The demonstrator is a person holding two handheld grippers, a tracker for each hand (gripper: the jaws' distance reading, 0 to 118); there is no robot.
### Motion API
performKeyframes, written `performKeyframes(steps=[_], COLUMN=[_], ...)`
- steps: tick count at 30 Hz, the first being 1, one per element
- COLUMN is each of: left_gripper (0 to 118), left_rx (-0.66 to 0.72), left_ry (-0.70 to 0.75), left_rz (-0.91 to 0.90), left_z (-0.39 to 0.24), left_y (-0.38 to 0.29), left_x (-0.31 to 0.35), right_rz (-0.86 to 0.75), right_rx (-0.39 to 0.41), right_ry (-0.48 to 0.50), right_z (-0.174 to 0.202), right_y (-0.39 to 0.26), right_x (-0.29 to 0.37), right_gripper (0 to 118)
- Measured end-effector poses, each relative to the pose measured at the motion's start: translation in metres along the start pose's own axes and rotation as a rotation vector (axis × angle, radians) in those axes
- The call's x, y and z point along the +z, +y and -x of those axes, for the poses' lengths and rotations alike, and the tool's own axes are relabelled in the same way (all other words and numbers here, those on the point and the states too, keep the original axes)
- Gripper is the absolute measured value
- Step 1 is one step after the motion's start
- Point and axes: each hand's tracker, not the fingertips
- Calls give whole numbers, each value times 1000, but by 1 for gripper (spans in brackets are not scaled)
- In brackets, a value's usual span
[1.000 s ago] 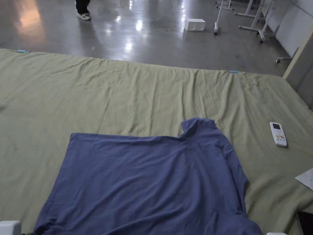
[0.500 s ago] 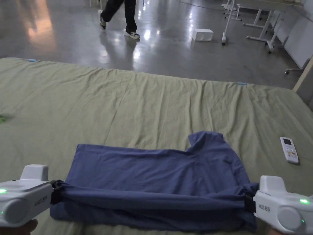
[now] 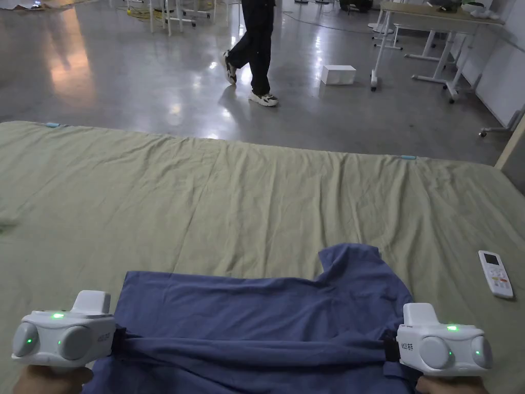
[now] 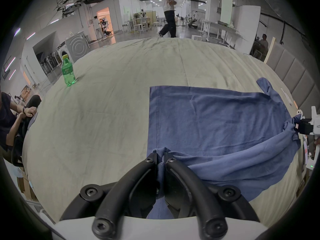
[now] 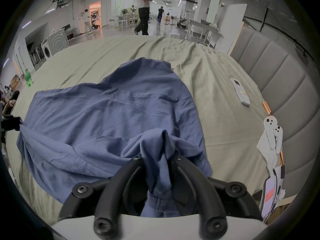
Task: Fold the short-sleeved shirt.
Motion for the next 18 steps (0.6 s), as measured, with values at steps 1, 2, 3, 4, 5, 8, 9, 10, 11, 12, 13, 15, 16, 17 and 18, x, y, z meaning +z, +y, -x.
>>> performKeyframes(steps=[1,2,3,4,5,8,9,10,11,12,13,15,16,17,18], left_gripper=[24,37,46,57,64,65,65,64,64,64,64,62,58,47,34], left_rx=[-12,-25,-32,-31,-31,-56,-47,-26,-14,0,-2,-19,-30,-36,-37], left_ry=[-3,-8,-5,-8,-15,-26,-16,-17,-29,-45,-52,-55,-46,-31,-10], left_rz=[-15,-42,-78,-115,-154,-333,-377,-422,-470,-533,-577,-649,-674,-695,-721], left_z=[-1,0,1,-2,-4,-10,-15,-19,-21,-26,-31,-43,-49,-53,-59], left_y=[0,1,3,3,3,-6,-9,-13,-19,-26,-31,-38,-43,-46,-51], left_x=[4,7,11,19,26,48,58,67,76,87,97,121,131,138,147], right_rz=[-31,-77,-113,-156,-206,-383,-445,-498,-560,-623,-658,-743,-772,-806,-853], right_rx=[2,-6,-25,-43,-49,-58,-69,-80,-96,-98,-97,-92,-85,-67,-40], right_ry=[-3,4,7,4,0,-24,-28,-26,-24,-8,4,-18,-8,1,6], right_z=[0,-3,-3,-3,-2,8,14,20,24,29,33,44,49,53,60], right_y=[-1,-4,-5,-6,-7,-13,-16,-20,-24,-29,-34,-43,-48,-51,-56], right_x=[7,6,16,27,37,73,86,98,108,119,124,137,146,153,160], right_gripper=[46,55,59,65,74,80,81,81,81,81,81,80,76,57,29])
